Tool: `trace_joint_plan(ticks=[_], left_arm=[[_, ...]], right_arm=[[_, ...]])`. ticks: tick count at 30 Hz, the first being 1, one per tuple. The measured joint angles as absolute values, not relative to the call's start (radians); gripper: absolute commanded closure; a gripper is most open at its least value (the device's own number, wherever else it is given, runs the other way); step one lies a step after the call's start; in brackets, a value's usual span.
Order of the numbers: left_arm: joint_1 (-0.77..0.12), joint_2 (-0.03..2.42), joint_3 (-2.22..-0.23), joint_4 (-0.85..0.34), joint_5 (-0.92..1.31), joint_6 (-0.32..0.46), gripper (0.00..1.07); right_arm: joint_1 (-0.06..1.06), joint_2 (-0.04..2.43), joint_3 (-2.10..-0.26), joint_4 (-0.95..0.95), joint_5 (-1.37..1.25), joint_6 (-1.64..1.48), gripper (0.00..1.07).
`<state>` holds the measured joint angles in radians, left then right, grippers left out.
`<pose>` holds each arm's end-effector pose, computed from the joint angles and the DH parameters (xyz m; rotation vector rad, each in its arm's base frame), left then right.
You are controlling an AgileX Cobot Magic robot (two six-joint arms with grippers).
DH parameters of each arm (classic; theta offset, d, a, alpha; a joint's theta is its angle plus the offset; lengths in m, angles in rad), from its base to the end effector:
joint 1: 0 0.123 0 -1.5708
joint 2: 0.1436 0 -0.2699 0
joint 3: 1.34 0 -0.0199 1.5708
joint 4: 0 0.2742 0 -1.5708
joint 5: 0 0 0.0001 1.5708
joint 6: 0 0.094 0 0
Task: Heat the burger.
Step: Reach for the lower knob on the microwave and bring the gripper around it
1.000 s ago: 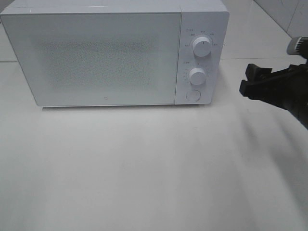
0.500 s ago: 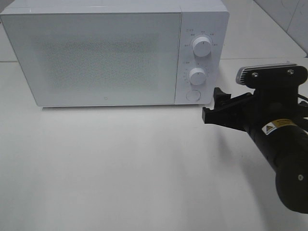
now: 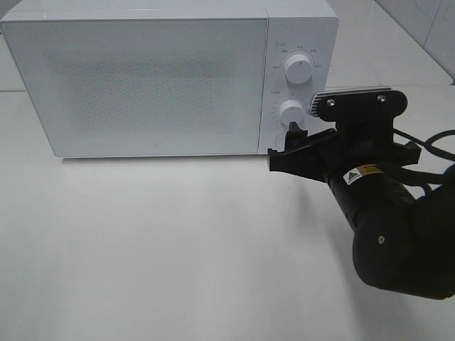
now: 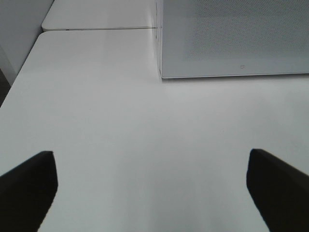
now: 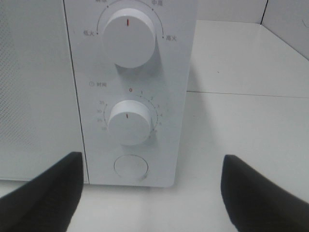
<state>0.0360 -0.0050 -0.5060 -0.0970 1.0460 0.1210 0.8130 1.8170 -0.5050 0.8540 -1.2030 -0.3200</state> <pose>0.0328 -0.0067 0.2907 0.0898 2.0129 -0.0157 0.2404 0.1579 0.1091 -0.0709 1.7001 -0.0261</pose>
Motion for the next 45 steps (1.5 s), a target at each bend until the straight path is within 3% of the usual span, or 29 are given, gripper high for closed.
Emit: trace_joint_plan(ticks=[13,35,45], left_arm=[[0.036,-0.005,-0.506,-0.097,1.046,0.121,0.06],[0.036,-0.005,-0.506,-0.096,1.046,0.121,0.06],[0.036,-0.005,-0.506,-0.096,1.046,0.121,0.06]], right_arm=[[0.729,1.931,-0.632,0.793,-1.213,-0.312,0.31],[0.717,2.087,-0.800,0.768,-1.182,-0.310,0.31],[0.659,2.096,-0.837,0.734,-1.154,-0.272,0.31]])
